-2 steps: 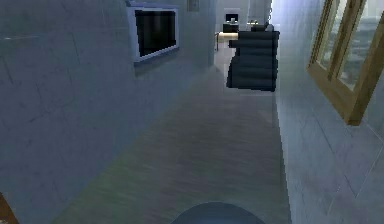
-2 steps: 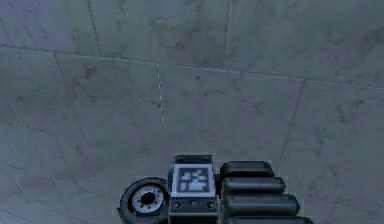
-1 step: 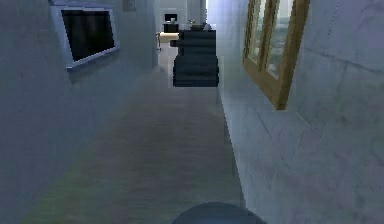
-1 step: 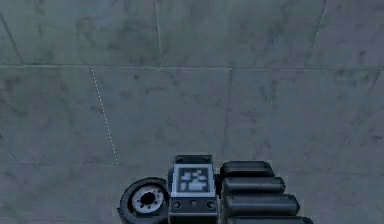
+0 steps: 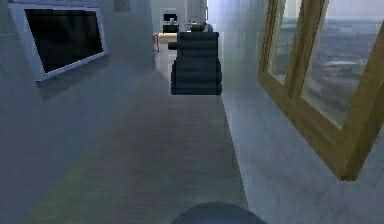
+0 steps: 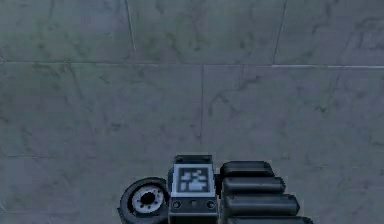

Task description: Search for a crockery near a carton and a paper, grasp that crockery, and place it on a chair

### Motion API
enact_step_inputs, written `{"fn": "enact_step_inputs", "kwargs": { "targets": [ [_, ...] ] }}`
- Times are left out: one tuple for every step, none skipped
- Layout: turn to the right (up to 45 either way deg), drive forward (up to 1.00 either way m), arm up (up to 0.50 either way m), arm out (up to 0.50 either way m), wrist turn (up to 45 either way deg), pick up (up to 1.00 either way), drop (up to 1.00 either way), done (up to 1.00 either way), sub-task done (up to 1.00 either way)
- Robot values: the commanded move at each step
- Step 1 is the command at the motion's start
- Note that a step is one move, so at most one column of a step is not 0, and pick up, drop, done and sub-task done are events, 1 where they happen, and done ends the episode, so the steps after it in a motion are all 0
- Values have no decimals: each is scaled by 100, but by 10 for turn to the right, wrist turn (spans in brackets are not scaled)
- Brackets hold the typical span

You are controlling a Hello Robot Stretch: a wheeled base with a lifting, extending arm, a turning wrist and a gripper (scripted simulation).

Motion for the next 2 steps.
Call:
{"fn": "enact_step_inputs", "kwargs": {
  "targets": [
    [-120, 0, 0, 0, 0, 0, 0, 0, 0],
    [0, 100, 0, 0, 0, 0, 0, 0, 0]
  ]
}}
